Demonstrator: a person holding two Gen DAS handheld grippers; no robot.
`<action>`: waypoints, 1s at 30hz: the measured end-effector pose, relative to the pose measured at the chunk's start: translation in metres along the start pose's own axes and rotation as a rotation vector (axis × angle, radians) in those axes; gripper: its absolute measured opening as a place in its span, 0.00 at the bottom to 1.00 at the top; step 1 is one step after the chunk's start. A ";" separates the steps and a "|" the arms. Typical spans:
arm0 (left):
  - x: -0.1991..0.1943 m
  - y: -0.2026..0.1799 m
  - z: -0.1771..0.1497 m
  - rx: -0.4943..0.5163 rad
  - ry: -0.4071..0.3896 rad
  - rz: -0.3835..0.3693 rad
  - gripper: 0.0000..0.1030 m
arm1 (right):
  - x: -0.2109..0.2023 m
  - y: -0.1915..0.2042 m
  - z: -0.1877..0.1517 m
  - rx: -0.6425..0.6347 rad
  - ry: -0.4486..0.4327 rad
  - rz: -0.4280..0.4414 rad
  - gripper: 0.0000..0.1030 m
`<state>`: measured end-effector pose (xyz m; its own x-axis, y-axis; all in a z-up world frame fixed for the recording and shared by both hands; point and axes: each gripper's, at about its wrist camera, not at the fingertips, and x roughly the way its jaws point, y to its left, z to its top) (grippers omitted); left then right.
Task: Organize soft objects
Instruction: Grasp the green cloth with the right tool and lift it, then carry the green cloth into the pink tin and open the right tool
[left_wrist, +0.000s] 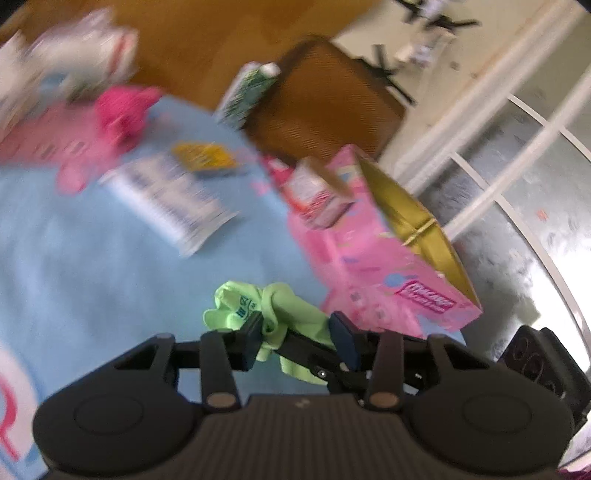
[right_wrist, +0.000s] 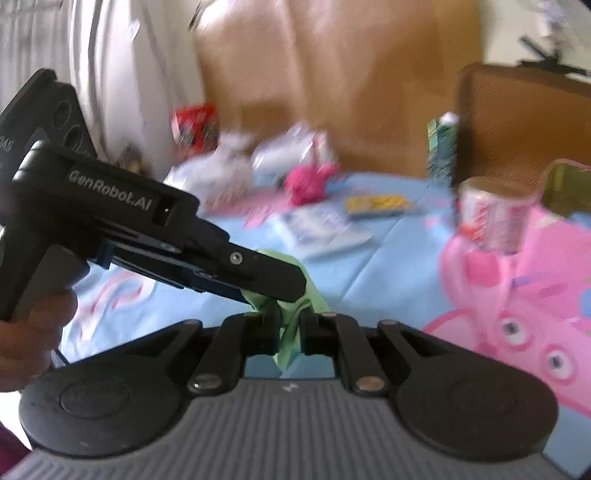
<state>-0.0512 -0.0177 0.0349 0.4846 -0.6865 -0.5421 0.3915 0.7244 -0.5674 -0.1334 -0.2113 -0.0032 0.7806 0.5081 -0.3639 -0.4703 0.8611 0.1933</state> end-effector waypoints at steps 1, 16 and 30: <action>0.003 -0.009 0.005 0.020 -0.003 -0.011 0.38 | -0.006 -0.004 0.002 0.010 -0.029 -0.019 0.12; 0.119 -0.156 0.063 0.293 -0.046 -0.094 0.60 | -0.080 -0.123 0.020 0.112 -0.303 -0.557 0.17; 0.106 -0.114 0.047 0.217 -0.067 -0.021 0.62 | -0.087 -0.128 0.007 0.156 -0.388 -0.725 0.70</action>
<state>-0.0074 -0.1701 0.0715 0.5226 -0.7009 -0.4854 0.5578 0.7116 -0.4271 -0.1385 -0.3655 0.0101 0.9674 -0.2267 -0.1128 0.2433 0.9556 0.1662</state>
